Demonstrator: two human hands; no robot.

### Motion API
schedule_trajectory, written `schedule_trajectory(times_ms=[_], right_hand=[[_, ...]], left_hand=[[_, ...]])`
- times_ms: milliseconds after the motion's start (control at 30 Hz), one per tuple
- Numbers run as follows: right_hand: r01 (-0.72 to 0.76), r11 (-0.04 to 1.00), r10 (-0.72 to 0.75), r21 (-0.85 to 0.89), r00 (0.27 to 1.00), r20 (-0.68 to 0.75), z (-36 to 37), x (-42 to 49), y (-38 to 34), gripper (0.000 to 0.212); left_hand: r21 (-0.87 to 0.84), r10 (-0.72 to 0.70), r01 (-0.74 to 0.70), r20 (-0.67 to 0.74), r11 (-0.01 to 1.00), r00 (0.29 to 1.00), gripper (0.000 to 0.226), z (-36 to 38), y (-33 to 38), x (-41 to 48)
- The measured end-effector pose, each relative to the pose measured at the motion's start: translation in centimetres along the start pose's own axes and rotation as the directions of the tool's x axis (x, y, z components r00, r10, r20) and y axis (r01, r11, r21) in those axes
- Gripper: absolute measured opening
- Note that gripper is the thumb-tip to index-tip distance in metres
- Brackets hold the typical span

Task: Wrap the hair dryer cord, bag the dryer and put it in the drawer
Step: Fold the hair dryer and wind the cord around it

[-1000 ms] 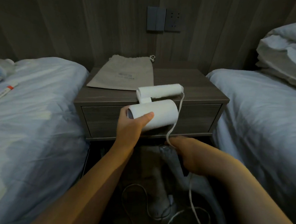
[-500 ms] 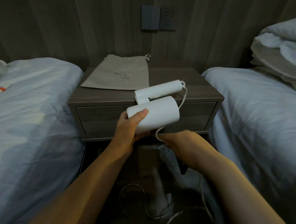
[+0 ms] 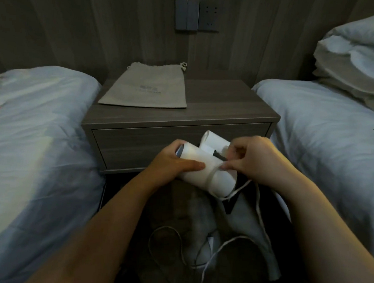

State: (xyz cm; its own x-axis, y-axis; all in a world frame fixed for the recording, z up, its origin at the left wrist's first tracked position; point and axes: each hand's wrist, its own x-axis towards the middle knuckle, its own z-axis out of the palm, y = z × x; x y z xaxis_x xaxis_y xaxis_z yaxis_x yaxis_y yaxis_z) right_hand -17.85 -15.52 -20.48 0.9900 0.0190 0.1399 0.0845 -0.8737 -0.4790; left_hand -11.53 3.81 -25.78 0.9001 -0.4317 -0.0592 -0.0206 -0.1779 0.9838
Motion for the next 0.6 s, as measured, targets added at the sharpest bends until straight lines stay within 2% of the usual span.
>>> schedule_trajectory(times_ms=[100, 233, 367, 467, 600], right_hand=[[-0.051, 0.995, 0.047, -0.090, 0.998, -0.038, 0.2, 0.2, 0.3, 0.038], [-0.059, 0.997, 0.059, -0.046, 0.998, 0.012, -0.1, 0.2, 0.7, 0.032], [0.022, 0.979, -0.048, 0.204, 0.992, 0.121, -0.7, 0.3, 1.7, 0.009], [0.071, 0.920, -0.120, 0.386, 0.987, 0.104, -0.7, 0.4, 2.5, 0.018], [-0.035, 0.763, 0.038, 0.646, 0.999, 0.010, 0.3, 0.9, 3.7, 0.014]], left_hand=[[0.041, 0.018, -0.021, 0.081, 0.999, 0.997, 0.038, -0.6, -0.2, 0.1], [0.077, 0.029, -0.046, 0.212, 0.996, 0.977, 0.050, -1.7, -0.2, 0.1], [0.056, 0.024, -0.045, 0.334, 0.997, 0.942, 0.056, -2.3, -0.2, -0.1], [0.019, 0.006, -0.014, 0.383, 1.000, 0.924, 0.055, -2.3, -0.3, -0.1], [-0.144, 0.002, 0.057, 0.375, 0.988, 0.927, 0.054, -1.9, -0.8, -0.2]])
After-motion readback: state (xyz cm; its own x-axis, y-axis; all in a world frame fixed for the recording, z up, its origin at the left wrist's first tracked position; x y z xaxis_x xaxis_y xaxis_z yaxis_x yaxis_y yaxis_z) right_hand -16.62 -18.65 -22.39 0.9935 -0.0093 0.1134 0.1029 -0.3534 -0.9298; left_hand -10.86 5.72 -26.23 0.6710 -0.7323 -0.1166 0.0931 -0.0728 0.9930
